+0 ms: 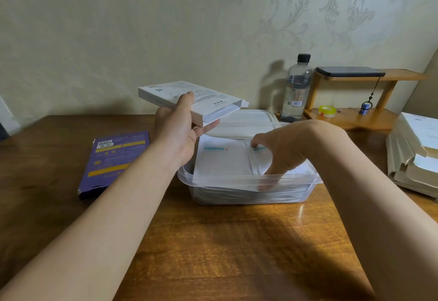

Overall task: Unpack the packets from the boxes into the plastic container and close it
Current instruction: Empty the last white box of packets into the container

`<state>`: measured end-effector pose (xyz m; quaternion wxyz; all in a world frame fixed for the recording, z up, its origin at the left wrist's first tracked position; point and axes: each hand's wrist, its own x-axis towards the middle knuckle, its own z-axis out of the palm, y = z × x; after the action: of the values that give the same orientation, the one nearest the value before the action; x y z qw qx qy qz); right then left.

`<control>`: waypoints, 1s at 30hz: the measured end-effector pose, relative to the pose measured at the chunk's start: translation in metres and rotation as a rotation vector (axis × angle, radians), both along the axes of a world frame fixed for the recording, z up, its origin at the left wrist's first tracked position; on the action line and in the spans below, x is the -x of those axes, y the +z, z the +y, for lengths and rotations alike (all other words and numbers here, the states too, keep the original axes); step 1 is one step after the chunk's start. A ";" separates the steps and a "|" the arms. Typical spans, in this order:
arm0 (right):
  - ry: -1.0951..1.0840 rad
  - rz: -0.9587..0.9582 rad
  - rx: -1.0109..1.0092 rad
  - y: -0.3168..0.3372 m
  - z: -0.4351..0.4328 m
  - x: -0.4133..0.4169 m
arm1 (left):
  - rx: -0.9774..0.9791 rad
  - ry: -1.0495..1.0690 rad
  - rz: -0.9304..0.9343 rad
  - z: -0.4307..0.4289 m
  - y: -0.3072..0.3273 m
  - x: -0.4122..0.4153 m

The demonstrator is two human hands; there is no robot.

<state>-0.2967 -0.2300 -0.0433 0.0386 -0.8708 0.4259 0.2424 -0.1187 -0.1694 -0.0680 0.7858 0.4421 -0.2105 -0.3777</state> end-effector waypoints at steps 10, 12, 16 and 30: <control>0.003 -0.034 0.047 0.006 0.001 0.007 | -0.010 0.008 0.003 -0.002 -0.001 -0.001; 0.017 -0.007 0.042 0.003 0.002 0.004 | -0.011 0.010 0.002 -0.002 -0.001 -0.001; 0.024 0.012 0.021 0.000 0.002 0.000 | -0.009 0.006 0.004 -0.001 -0.001 -0.001; 0.045 -0.089 0.083 0.004 0.011 -0.005 | -0.004 0.002 -0.008 -0.001 -0.001 0.000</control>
<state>-0.2915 -0.2186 -0.0390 0.0159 -0.8909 0.4140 0.1862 -0.1184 -0.1702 -0.0693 0.7844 0.4456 -0.2125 -0.3756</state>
